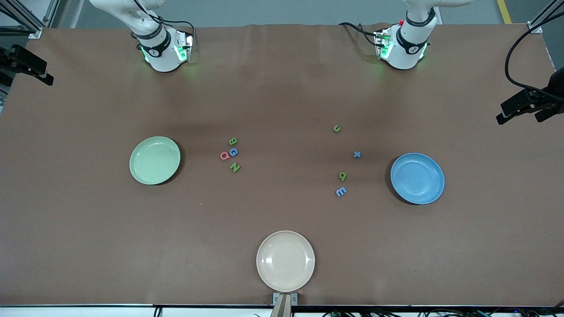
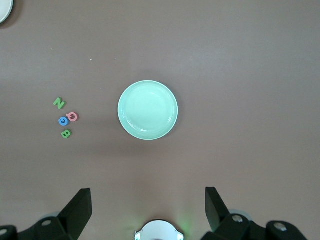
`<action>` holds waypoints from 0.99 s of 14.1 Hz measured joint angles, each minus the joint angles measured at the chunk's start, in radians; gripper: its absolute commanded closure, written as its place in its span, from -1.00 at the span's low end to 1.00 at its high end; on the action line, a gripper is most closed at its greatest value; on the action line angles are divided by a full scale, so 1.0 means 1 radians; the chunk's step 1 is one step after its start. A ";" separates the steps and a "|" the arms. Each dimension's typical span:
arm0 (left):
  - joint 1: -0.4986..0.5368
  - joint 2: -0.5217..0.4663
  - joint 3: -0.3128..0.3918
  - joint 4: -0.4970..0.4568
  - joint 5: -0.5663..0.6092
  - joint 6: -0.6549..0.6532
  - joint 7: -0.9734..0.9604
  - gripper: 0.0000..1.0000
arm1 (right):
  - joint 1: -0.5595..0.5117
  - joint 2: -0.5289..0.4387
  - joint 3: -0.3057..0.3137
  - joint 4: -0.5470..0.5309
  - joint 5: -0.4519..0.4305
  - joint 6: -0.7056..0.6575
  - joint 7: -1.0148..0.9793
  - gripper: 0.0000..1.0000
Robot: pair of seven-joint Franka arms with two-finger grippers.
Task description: Sort upper and lower case letters into plates
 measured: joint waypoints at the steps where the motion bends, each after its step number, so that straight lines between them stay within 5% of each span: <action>1: 0.000 0.000 0.000 0.000 0.000 0.000 0.000 -1.00 | 0.000 0.000 0.000 0.000 0.000 0.000 0.000 -1.00; 14: -0.072 0.042 -0.021 -0.029 0.000 -0.020 -0.010 -1.00 | 0.000 0.000 0.000 0.000 0.000 0.000 0.000 -1.00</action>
